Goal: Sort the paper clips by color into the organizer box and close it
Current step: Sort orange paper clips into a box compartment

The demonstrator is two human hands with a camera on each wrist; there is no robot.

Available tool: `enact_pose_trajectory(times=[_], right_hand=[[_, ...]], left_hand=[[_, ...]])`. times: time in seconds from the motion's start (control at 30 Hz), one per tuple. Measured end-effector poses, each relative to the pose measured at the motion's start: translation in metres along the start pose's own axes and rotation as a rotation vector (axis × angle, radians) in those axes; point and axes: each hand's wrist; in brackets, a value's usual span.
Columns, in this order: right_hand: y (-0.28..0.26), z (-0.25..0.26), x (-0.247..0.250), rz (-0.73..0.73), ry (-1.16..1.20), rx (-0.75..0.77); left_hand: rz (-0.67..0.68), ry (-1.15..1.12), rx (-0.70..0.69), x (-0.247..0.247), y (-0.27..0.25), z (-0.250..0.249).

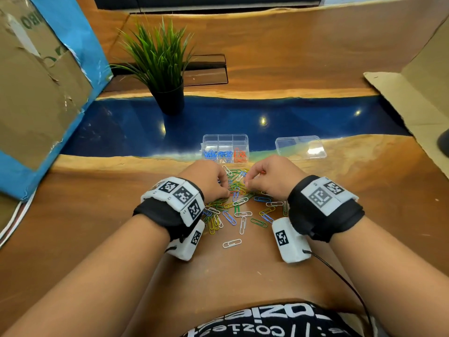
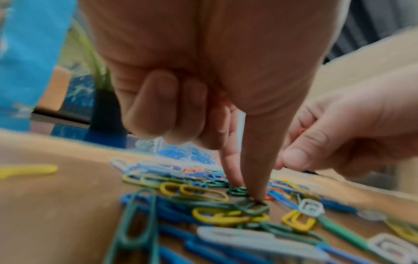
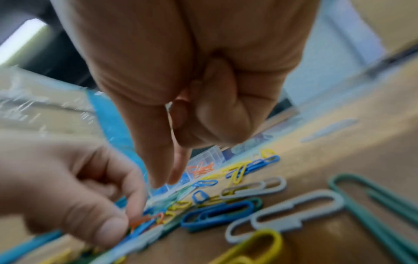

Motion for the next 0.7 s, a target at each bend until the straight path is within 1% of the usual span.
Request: enact_pose_trajectory(times=[0.13,0.3,0.4,0.47,0.57,0.7], right_hand=[[0.0,0.019,-0.008,0.02,-0.259,0.054],[0.003,0.027,-0.015,0.01,-0.352,0.083],[0.004,0.023,-0.013,0.024,-0.338,0.069],[0.003,0.018,-0.008,0.027,-0.288,0.043],[0.003,0.011,-0.001,-0.057,-0.217,0.028],[0.001,0.011,0.002,-0.121,-0.155,0.052]], left_hand=[[-0.008,0.106,-0.01,0.0,0.001,-0.008],[0.0,0.162,-0.062,0.001,0.004,-0.013],[-0.029,0.141,-0.071,0.002,0.004,-0.013],[-0.066,0.097,-0.039,0.002,0.003,-0.009],[-0.1,-0.015,0.018,0.002,0.001,-0.004],[-0.041,-0.111,0.0,0.002,0.0,-0.004]])
Point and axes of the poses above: each hand's wrist, its own y-axis towards the middle knuckle, its own x-axis out of the back of the hand, z = x × y, and after that the axes turned 3 degrees about -x, right-handed
